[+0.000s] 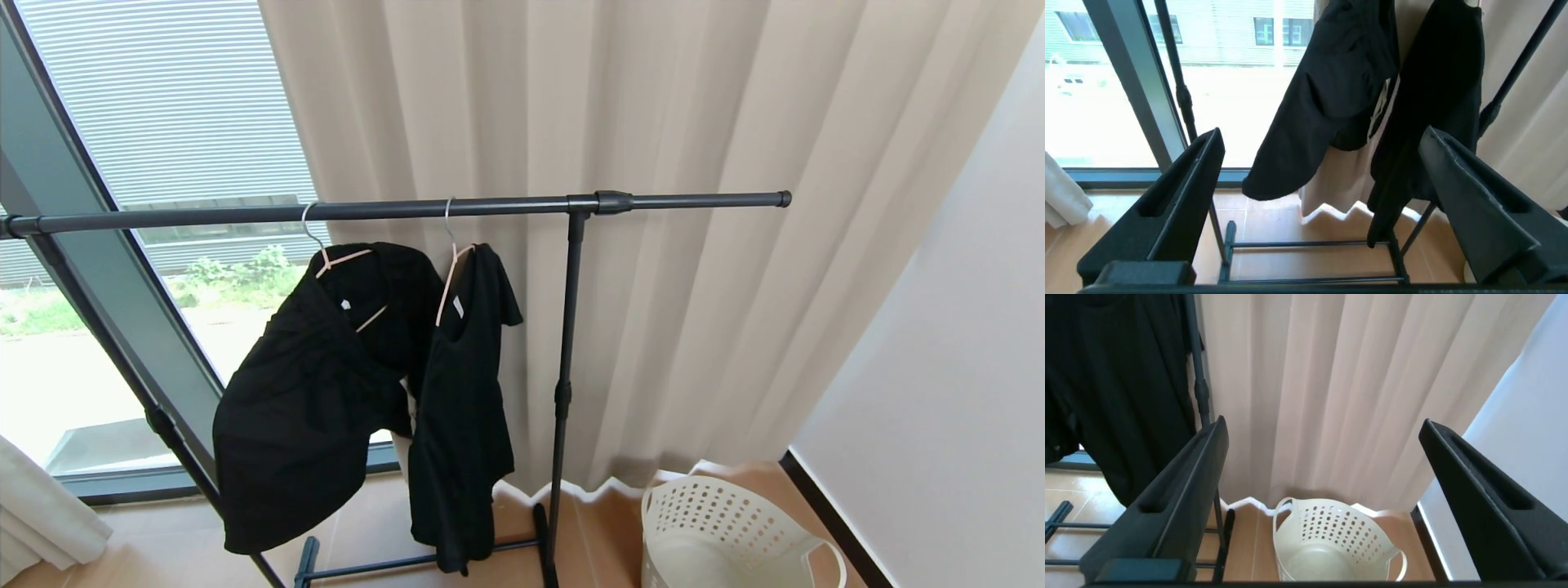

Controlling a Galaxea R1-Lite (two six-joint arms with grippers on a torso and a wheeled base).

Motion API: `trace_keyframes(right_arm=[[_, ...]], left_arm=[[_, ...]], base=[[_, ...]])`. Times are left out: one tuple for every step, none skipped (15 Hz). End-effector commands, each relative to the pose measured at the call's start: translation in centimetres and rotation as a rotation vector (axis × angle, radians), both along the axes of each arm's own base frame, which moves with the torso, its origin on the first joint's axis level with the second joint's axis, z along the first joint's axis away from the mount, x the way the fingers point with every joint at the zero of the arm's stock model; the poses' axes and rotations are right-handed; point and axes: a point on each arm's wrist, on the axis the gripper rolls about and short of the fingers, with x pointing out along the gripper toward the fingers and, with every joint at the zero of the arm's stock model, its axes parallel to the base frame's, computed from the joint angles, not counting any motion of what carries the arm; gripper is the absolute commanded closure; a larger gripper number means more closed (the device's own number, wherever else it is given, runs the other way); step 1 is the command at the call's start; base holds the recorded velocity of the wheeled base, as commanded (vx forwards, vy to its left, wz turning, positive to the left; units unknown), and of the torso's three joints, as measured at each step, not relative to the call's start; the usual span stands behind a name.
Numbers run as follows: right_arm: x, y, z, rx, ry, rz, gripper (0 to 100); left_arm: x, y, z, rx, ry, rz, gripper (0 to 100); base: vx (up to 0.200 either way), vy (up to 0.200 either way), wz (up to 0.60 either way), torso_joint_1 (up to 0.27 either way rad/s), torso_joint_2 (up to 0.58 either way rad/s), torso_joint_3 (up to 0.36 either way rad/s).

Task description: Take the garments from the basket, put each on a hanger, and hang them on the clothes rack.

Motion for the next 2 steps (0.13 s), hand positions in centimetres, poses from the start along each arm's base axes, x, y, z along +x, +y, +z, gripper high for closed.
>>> trace_keyframes(right_arm=[[0.01,0.0,0.01,0.0,0.001,0.001,0],[0.01,0.0,0.01,0.0,0.001,0.001,0]], left_arm=[[0.0,0.0,0.0,0.0,0.0,0.001,0],[0.0,0.0,0.0,0.0,0.0,0.001,0]], base=[[0.0,0.0,0.0,0.0,0.0,0.0],[0.0,0.0,0.0,0.0,0.0,0.0]])
